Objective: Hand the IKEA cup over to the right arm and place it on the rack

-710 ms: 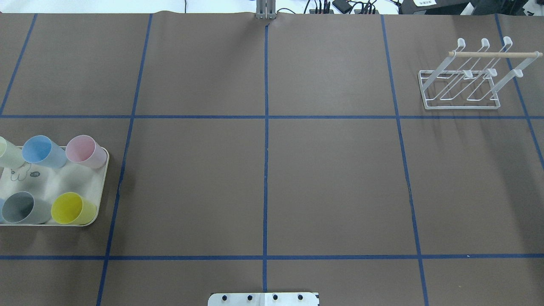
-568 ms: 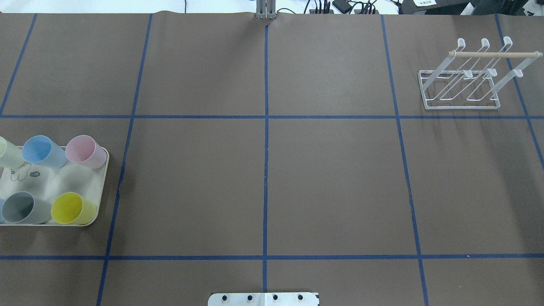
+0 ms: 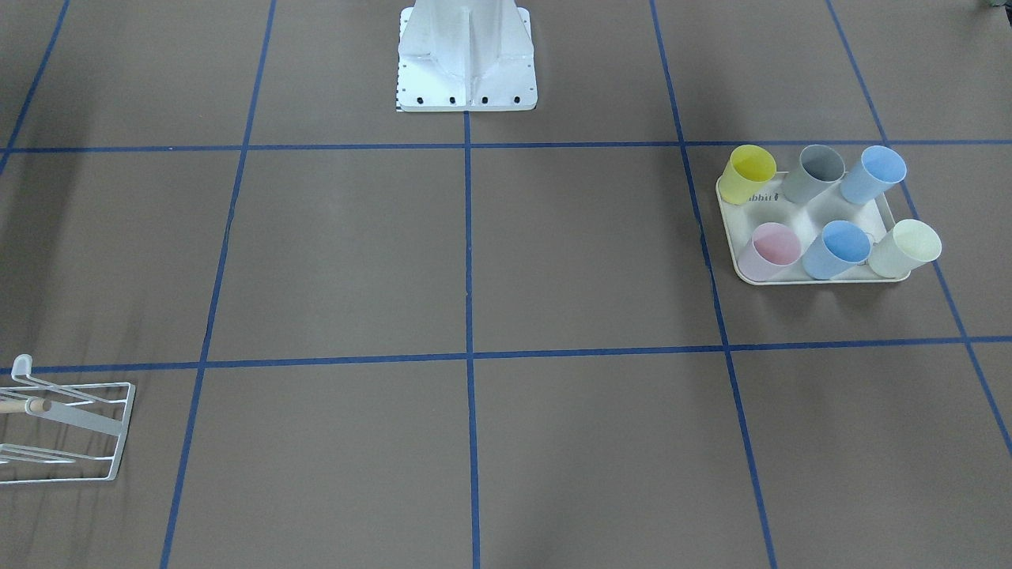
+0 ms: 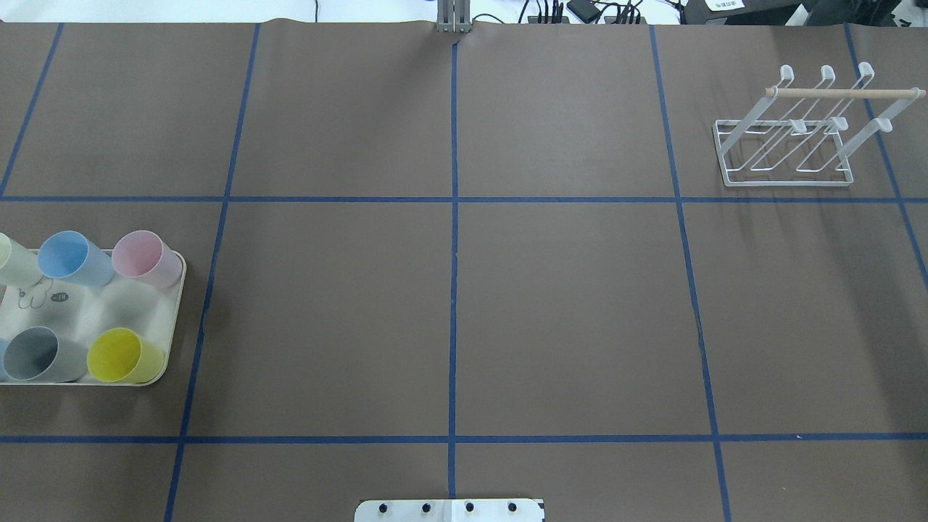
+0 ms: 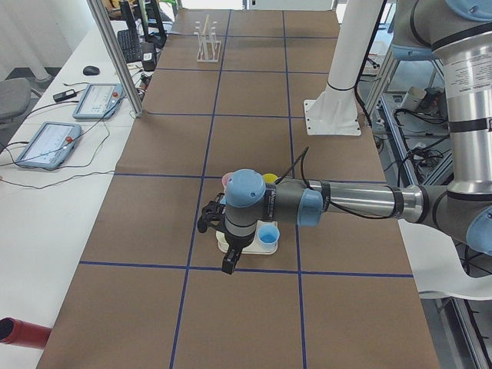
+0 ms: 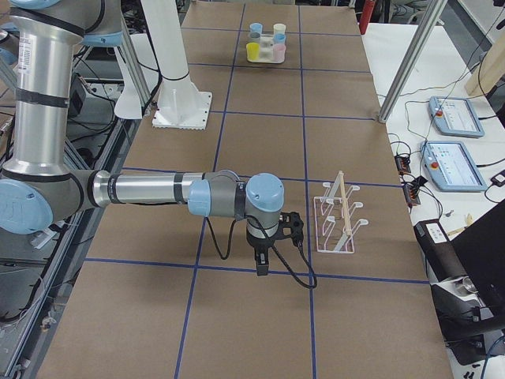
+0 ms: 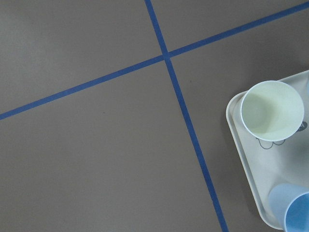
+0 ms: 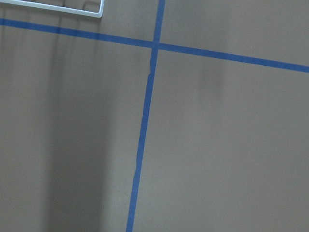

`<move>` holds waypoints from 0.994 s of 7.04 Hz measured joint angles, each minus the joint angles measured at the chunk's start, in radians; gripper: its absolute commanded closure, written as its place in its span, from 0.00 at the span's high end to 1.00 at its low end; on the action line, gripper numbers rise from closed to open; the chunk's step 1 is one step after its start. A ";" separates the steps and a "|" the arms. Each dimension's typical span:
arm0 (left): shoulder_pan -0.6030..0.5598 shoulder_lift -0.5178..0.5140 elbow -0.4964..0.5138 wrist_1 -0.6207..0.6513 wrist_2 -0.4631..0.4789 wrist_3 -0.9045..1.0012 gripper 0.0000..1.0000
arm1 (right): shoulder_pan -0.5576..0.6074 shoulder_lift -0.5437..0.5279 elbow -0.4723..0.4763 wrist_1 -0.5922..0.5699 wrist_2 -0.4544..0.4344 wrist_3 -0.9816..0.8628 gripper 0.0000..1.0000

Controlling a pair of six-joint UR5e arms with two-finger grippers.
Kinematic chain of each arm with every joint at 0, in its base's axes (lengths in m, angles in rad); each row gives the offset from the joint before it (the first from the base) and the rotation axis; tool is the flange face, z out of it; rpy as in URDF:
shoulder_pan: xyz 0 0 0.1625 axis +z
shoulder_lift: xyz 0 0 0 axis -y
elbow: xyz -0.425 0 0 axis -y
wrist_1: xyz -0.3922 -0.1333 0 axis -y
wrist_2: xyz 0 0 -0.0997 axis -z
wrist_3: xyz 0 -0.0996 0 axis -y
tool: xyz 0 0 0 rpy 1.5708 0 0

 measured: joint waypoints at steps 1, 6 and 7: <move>0.000 -0.004 -0.013 0.000 0.000 -0.002 1.00 | -0.002 0.000 0.005 0.000 0.001 -0.002 1.00; 0.000 -0.150 -0.022 -0.092 0.007 -0.058 1.00 | -0.002 0.026 0.032 0.224 0.008 0.055 1.00; 0.000 -0.160 -0.007 -0.204 0.009 -0.065 1.00 | -0.002 0.023 0.036 0.262 0.024 0.114 1.00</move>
